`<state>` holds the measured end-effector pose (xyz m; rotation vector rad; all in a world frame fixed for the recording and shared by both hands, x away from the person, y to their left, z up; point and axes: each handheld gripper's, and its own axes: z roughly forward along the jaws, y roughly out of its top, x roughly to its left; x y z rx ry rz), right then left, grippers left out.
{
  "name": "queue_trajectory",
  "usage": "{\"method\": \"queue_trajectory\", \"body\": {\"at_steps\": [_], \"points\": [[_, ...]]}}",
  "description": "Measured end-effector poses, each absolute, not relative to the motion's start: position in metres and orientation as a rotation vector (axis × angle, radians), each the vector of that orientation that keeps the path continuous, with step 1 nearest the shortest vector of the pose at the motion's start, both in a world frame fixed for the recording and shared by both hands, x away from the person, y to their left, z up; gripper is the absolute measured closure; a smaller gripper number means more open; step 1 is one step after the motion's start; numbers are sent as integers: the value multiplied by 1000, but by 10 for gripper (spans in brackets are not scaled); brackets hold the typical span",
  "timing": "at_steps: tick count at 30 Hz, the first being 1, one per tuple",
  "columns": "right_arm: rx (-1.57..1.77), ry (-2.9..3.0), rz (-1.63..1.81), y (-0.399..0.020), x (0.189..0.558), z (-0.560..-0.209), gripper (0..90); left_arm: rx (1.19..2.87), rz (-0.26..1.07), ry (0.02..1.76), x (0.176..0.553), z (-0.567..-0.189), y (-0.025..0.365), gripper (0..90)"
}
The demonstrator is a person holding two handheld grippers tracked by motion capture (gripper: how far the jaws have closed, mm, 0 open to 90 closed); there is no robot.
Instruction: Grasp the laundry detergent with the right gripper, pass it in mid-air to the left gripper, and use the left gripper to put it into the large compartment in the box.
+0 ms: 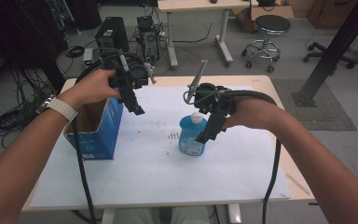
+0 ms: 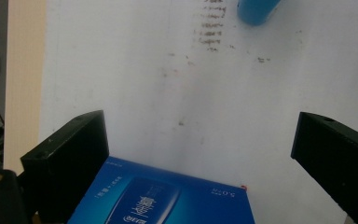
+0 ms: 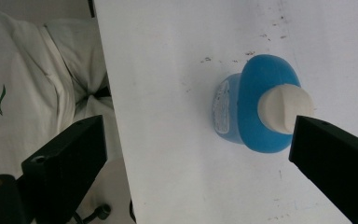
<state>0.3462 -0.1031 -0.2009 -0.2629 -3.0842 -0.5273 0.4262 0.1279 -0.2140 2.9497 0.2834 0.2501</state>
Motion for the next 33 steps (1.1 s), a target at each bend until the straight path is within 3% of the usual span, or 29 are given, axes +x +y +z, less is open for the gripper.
{"method": "queue_trajectory", "body": {"at_steps": [33], "points": [[-397,-3098,-702,-140,364,-195,34,2942,245,289,427,-213,129,45]]}}
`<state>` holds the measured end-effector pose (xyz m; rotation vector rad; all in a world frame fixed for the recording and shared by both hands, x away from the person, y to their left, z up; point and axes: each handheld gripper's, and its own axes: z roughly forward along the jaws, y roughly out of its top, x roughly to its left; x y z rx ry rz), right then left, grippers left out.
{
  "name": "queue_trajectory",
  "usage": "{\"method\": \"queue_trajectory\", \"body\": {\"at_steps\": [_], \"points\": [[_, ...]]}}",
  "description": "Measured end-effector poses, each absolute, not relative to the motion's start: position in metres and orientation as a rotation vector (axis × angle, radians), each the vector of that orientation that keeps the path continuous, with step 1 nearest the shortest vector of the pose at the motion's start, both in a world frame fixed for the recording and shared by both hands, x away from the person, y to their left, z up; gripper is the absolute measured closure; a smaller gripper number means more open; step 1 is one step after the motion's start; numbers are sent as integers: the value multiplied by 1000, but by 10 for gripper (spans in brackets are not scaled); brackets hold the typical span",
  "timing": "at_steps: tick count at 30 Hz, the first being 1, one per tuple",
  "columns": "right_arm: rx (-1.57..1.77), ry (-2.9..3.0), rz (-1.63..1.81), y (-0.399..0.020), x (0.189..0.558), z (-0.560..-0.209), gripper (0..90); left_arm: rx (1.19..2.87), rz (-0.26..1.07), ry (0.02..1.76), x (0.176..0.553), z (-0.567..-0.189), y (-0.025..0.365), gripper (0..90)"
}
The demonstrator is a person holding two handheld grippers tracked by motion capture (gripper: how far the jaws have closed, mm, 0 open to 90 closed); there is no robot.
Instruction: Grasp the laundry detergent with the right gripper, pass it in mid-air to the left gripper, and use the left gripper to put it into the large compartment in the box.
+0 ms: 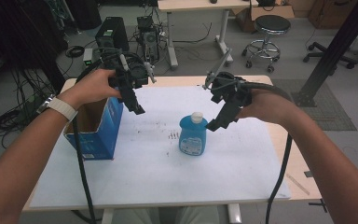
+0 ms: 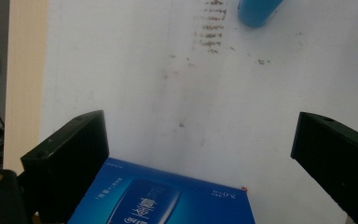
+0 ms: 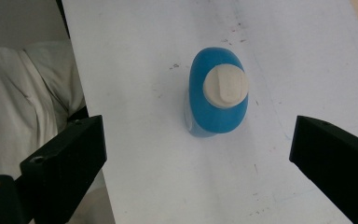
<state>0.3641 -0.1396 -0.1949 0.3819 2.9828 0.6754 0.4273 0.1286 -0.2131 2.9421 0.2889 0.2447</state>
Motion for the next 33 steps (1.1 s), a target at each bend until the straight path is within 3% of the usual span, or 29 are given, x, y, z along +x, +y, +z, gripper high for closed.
{"method": "queue_trajectory", "body": {"at_steps": [33], "points": [[454,2951,784,-158,373,-231,33,2942,247,274,425,-212,126,46]]}}
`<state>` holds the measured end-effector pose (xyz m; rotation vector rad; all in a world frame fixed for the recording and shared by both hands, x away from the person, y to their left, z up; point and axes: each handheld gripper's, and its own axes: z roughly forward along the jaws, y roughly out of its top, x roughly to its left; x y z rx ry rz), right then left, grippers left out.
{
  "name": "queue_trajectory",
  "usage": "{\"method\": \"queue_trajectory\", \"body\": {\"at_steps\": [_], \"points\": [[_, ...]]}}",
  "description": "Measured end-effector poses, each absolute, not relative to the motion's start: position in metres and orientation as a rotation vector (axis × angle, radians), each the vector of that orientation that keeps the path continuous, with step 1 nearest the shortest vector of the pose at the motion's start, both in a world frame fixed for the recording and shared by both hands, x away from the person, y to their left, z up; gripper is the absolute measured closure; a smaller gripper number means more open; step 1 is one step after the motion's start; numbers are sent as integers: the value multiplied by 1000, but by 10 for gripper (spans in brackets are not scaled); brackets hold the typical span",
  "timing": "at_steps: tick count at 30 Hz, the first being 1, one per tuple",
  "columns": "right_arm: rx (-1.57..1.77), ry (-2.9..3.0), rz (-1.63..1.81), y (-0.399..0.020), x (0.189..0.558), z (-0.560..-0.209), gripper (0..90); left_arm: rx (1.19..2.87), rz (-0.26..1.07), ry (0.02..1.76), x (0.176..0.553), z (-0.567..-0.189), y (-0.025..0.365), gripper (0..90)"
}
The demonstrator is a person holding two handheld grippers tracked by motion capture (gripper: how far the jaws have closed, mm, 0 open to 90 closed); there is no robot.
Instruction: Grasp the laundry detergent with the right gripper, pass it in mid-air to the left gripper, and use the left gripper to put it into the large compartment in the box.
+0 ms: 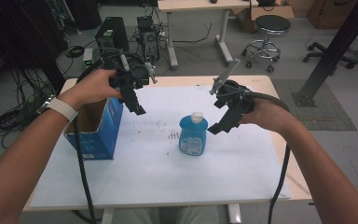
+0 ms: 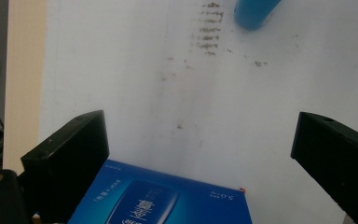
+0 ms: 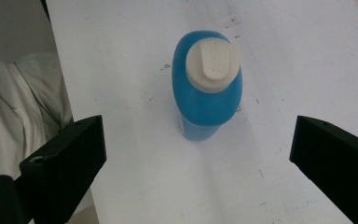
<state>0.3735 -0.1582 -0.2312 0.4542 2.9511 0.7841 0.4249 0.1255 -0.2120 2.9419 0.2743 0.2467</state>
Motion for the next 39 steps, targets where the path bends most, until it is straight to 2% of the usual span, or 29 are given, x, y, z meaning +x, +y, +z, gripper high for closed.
{"method": "queue_trajectory", "body": {"at_steps": [39], "points": [[476,2876,977,-172,382,-287,21,2954,229,284,428,-217,126,46]]}}
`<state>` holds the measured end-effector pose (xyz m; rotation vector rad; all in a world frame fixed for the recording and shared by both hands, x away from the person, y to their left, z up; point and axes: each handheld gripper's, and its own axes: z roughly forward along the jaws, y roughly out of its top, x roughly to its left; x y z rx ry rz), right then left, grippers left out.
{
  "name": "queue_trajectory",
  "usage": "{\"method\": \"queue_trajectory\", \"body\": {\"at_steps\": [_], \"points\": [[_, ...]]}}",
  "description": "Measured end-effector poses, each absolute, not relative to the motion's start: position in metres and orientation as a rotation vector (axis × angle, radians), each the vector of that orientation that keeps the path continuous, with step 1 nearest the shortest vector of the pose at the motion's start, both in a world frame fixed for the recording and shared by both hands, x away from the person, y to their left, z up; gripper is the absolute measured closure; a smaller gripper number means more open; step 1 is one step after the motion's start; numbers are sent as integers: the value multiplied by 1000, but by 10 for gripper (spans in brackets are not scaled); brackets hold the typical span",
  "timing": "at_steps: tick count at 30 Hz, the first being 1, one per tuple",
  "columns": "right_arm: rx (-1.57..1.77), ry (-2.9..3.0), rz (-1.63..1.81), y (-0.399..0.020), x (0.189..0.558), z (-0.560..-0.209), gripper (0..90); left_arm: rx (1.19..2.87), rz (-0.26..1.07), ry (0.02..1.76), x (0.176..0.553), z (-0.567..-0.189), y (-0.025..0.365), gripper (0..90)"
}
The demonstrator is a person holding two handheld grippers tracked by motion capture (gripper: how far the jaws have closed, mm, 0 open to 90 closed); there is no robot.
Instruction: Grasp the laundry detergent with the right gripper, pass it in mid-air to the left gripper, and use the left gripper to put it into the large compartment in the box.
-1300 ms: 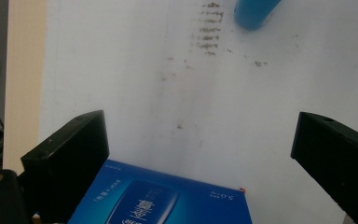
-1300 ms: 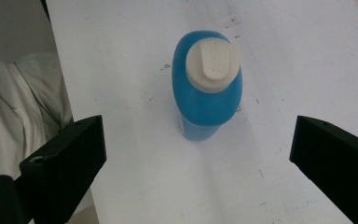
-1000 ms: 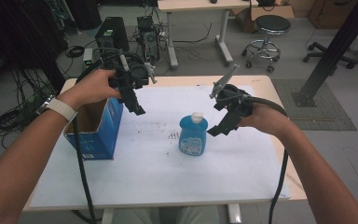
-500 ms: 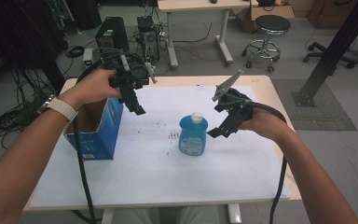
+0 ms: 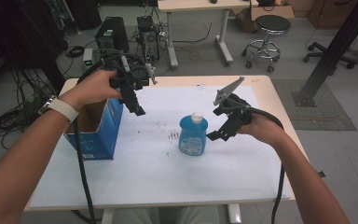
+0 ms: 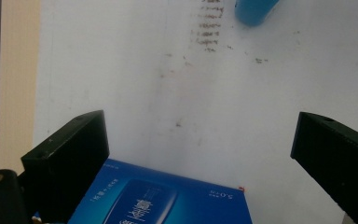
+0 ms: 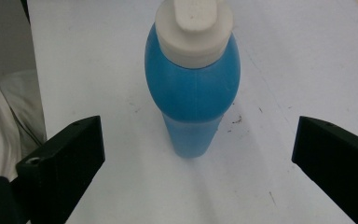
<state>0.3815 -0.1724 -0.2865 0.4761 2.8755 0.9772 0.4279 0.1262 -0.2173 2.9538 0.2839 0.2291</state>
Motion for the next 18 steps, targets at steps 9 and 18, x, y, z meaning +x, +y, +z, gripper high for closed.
{"method": "queue_trajectory", "body": {"at_steps": [9,18], "points": [[470,2843,1042,-175,381,-296,20,2955,222,282,429,-220,124,46],[490,2810,1107,-178,381,-302,18,2961,220,280,429,-221,123,47]]}}
